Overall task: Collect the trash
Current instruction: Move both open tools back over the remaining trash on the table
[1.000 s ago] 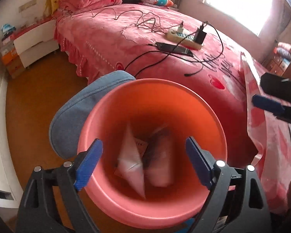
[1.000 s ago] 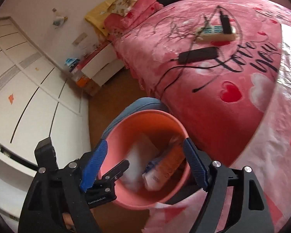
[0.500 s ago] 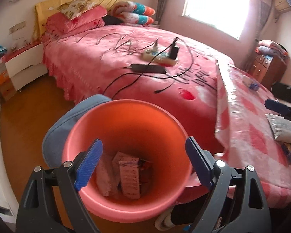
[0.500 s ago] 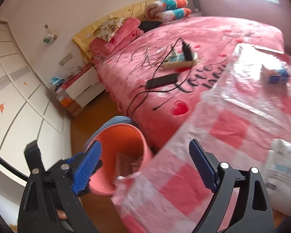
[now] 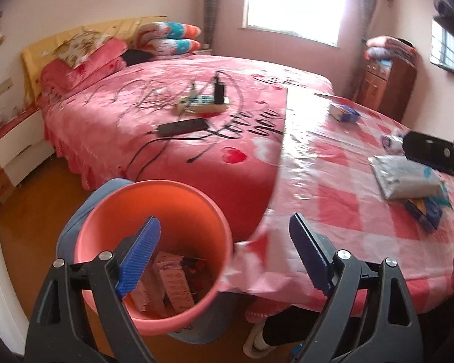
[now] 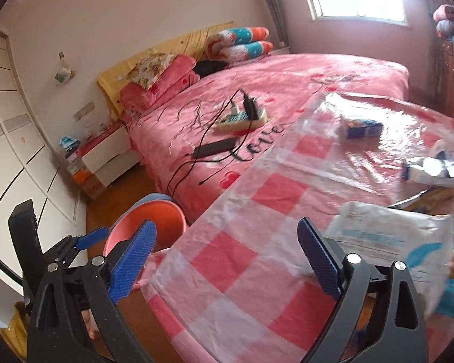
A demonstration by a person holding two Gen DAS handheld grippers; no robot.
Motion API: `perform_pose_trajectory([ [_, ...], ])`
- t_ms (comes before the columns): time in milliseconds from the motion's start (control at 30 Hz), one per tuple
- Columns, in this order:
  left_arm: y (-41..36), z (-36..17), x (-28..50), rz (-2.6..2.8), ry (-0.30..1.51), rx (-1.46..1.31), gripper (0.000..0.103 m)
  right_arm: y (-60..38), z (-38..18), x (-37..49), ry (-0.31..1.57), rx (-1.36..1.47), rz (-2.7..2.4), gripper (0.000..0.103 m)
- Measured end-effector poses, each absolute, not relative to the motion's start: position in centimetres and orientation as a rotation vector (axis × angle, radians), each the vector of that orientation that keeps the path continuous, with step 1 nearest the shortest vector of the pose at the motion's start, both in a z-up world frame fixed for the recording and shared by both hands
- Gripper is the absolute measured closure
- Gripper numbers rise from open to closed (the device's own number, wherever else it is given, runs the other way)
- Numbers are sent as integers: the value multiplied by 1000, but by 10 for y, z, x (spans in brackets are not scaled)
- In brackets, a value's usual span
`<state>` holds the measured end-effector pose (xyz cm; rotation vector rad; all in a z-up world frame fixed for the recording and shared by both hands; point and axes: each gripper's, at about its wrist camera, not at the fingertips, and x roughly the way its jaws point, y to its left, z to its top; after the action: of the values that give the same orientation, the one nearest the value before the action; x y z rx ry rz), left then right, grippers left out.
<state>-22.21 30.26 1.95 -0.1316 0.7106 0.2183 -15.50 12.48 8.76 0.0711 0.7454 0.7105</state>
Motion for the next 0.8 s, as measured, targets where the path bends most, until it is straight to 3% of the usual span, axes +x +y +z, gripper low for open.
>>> perform_pose_trajectory([
  [467, 250, 27, -208, 86, 759, -160, 15, 55, 101, -164, 648, 79, 564, 6],
  [800, 209, 35, -202, -27, 778, -140, 15, -1, 97, -158, 683, 173, 477, 5],
])
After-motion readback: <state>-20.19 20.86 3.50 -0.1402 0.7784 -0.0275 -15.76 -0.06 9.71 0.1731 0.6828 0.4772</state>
